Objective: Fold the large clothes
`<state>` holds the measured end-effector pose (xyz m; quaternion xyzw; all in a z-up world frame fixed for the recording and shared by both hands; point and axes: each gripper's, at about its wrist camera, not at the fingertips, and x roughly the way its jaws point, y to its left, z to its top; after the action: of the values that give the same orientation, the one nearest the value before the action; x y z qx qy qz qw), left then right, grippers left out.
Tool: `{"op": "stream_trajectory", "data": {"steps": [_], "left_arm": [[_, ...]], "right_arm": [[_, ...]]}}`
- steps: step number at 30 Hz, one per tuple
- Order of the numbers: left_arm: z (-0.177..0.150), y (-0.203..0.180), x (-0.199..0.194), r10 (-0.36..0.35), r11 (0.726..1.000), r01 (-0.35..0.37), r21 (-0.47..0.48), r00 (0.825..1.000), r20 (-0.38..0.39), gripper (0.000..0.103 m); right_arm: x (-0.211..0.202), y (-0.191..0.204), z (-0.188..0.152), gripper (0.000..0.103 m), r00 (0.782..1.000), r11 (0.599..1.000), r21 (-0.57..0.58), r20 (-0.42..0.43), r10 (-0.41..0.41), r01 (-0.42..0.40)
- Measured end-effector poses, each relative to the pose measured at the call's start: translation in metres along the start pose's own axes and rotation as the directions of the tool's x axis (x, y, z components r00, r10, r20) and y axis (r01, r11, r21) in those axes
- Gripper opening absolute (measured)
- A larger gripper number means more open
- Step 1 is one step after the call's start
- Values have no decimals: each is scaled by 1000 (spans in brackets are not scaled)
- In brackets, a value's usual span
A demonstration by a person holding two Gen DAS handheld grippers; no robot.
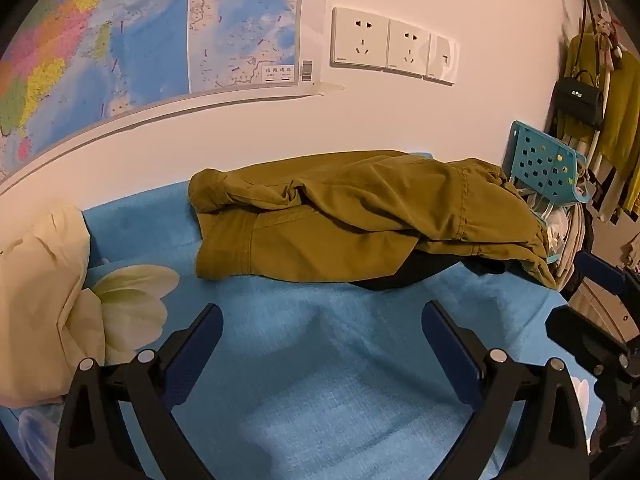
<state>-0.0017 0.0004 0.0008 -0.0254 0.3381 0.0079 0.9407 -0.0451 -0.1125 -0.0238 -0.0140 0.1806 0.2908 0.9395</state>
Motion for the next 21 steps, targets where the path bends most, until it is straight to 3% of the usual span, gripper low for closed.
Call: {"op": "stream_trajectory", "data": {"steps": [21], "left_arm": [[4,4,-7,1,1000,-1,-5,1000,17,96]], "right_arm": [[-1,4,2,97,1000,1000,-10,11,1,-1]]}}
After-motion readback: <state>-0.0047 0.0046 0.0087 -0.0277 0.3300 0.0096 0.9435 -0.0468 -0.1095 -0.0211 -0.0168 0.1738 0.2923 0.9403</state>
